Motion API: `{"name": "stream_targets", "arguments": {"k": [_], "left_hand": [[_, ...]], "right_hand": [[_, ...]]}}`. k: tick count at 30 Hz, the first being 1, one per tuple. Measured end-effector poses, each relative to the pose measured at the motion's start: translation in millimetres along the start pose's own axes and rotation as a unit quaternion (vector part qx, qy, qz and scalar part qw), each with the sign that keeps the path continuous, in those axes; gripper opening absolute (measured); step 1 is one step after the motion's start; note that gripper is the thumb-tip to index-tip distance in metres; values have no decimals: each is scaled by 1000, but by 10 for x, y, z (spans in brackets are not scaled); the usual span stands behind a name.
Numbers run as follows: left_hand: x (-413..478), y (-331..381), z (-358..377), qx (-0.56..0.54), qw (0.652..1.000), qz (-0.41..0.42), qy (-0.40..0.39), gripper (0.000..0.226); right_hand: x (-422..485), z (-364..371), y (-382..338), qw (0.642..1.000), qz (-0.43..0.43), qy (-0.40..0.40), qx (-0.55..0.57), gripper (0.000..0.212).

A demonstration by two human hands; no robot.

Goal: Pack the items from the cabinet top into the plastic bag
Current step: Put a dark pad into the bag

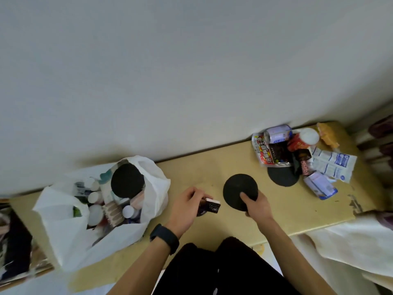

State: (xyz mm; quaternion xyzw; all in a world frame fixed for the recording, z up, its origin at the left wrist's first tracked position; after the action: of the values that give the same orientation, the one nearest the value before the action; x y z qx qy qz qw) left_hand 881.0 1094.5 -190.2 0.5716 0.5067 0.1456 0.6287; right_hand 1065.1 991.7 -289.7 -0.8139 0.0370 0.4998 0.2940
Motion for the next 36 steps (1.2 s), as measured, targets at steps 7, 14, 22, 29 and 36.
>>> {"name": "stream_targets", "arguments": {"k": [7,14,22,29,36], "left_hand": [[-435,279,-787,-28,995,90,12,27],[-729,-12,-2025,-40,983,84,157,28],[-432,-636,-2422,325,942,72,36,28],[-625,-987,-2802,625,769,115,64,67],[-907,-959,-3170,657,752,29,37,71]], "right_hand": [[-1075,646,50,988,-37,-87,118,11],[-1628,1211,-175,984,-95,-75,130,11],[-2164,1370,-394,971,-183,-2,152,10],[-2529,1845,-419,959,-255,-75,-99,6],[-1911,2837,-526,967,-65,-175,-171,31]]}}
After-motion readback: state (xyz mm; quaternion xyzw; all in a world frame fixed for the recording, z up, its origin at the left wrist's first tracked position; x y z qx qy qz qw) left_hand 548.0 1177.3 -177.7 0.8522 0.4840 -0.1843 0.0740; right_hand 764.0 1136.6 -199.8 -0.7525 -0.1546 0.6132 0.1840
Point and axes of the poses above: each hand's wrist, its own x-axis towards the middle knuckle, its own z-axis out of the palm, y = z × x, the point moved 1 cm from there along x, towards the middle knuckle, and after that the axes turned 14 degrees about z, right-handed, at the moved point
